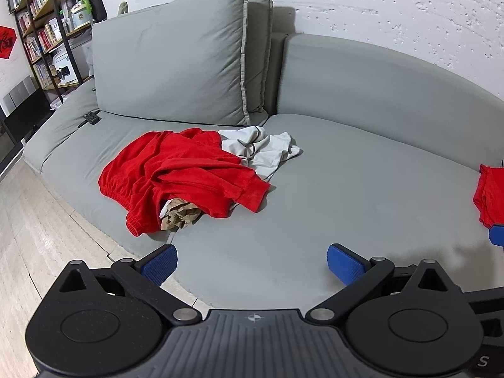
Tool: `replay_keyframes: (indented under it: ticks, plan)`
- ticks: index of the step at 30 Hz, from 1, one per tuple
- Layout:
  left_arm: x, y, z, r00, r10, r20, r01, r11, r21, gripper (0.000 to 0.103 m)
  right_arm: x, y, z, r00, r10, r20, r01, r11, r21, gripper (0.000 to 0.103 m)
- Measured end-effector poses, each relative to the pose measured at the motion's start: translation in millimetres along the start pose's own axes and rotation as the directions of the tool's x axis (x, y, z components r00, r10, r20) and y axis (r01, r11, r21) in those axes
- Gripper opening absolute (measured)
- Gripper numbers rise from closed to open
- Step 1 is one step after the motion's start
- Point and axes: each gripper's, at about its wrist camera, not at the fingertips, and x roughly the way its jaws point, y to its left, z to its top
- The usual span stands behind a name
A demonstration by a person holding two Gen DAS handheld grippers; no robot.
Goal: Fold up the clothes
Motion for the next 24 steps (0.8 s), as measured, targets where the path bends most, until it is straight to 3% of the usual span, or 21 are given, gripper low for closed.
replay_keyframes:
  ticks: [24]
  plan:
    - [-0.6, 2.2, 2.1, 1.0, -0.004, -0.006, 0.004, 1.0, -0.021, 0.101, 4.4, -3.6, 0.3, 1.0, -0.003, -0.02, 0.003, 1.0, 0.016, 0.103]
